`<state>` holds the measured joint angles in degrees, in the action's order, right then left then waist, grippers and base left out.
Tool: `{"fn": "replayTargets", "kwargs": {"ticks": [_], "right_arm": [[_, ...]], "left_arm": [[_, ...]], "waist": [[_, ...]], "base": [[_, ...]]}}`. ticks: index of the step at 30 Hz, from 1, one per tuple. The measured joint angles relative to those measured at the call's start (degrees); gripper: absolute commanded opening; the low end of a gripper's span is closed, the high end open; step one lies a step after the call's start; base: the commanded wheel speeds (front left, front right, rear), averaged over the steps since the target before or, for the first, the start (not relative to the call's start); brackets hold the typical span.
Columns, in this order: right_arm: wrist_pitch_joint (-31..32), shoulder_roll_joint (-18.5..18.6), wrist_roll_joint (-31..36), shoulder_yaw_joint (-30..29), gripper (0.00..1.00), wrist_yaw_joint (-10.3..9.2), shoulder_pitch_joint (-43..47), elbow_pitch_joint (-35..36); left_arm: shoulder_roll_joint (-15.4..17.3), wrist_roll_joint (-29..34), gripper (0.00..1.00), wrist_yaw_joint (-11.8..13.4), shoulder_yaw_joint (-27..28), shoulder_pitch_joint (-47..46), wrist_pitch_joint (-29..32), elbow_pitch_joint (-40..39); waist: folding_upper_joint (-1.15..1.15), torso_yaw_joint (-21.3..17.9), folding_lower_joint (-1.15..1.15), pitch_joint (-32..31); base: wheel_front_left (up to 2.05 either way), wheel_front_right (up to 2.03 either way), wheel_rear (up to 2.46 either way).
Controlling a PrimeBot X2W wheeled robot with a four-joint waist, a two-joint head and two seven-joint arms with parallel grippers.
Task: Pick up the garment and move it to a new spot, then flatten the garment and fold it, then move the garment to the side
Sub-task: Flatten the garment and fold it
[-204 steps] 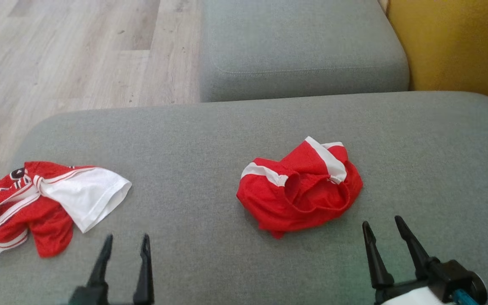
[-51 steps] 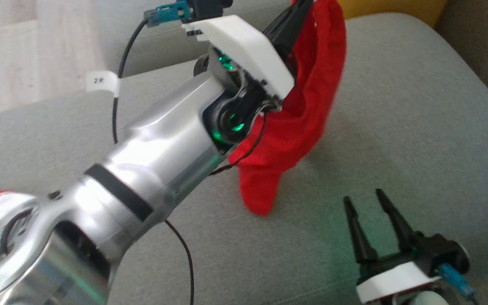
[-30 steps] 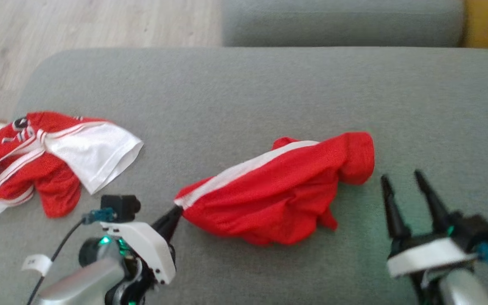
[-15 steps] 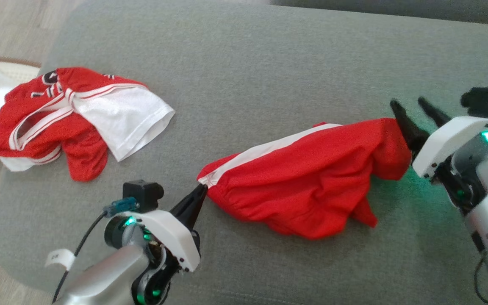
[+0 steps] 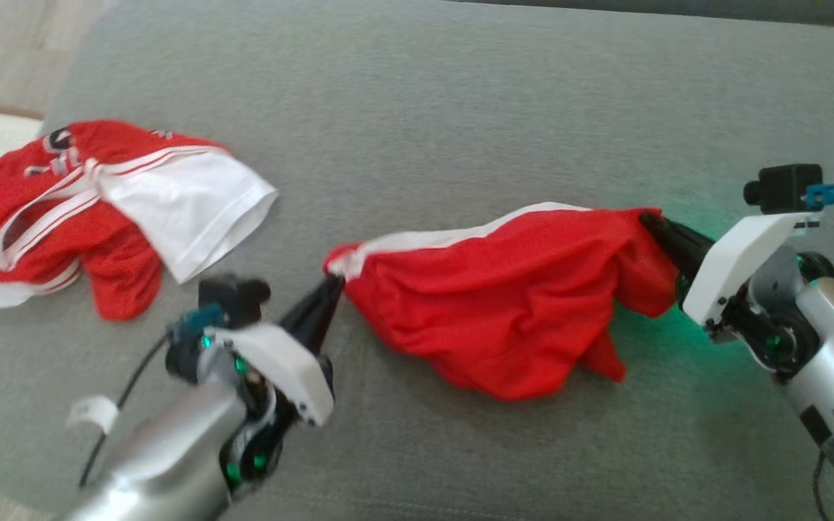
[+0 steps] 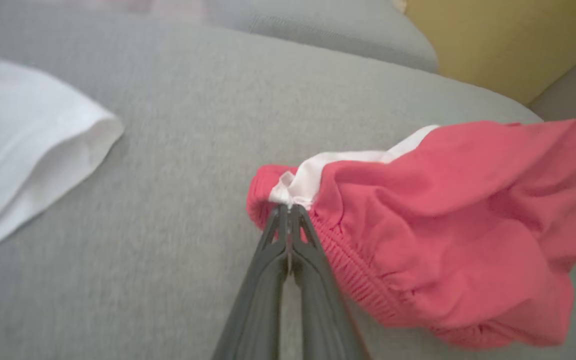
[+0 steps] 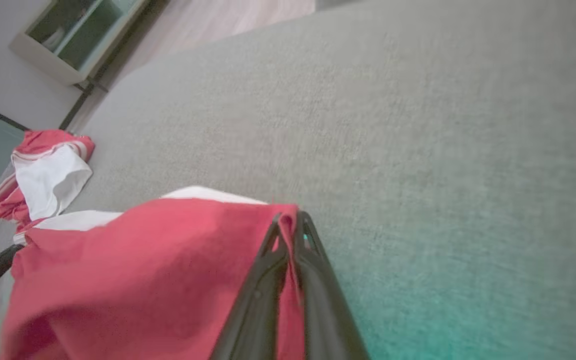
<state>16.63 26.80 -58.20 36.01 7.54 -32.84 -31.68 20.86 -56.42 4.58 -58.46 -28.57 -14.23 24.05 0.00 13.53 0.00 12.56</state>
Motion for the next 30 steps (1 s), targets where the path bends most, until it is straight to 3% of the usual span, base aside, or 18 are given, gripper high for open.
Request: {"fn": "replayTargets", "kwargs": {"ticks": [10, 16, 19, 24, 30], "right_arm": [[-12.81, 4.03, -1.37, 3.38, 0.00, 0.00, -9.25, 1.26], [-22.34, 7.11, -0.75, 1.35, 0.00, 0.00, -16.56, 0.01], [-24.74, 8.71, -0.64, 0.90, 0.00, 0.00, -18.34, 0.70], [-24.02, 9.95, -0.80, 4.02, 0.00, 0.00, -13.26, 4.75], [-24.30, 9.27, -1.48, 7.59, 0.00, 0.00, 10.03, 8.60]], "left_arm": [[-1.65, 12.51, 0.00, -2.10, 5.95, -13.27, -0.04, 1.10], [-5.66, 22.93, 0.00, -2.67, 16.66, -24.31, -0.07, -3.28], [-7.48, 26.15, 0.00, -5.36, 21.07, -25.27, -0.51, -6.87], [-8.43, 27.88, 0.00, -9.15, 21.58, -14.38, -0.49, -6.91], [-8.45, 30.15, 0.00, -9.06, 23.58, 8.66, -0.46, -7.24]], "waist": [[0.00, -8.73, 0.00, -0.24], [0.00, -14.64, 0.00, -0.38], [0.00, -16.72, 0.00, -0.69], [0.00, -17.59, 0.00, -2.50], [0.00, -15.70, 0.00, -3.23]], "base": [[0.00, 0.00, 0.00], [0.00, 0.00, 0.00], [0.00, 0.00, 0.00], [0.00, 0.00, 0.00], [0.00, 0.00, 0.00]]}}
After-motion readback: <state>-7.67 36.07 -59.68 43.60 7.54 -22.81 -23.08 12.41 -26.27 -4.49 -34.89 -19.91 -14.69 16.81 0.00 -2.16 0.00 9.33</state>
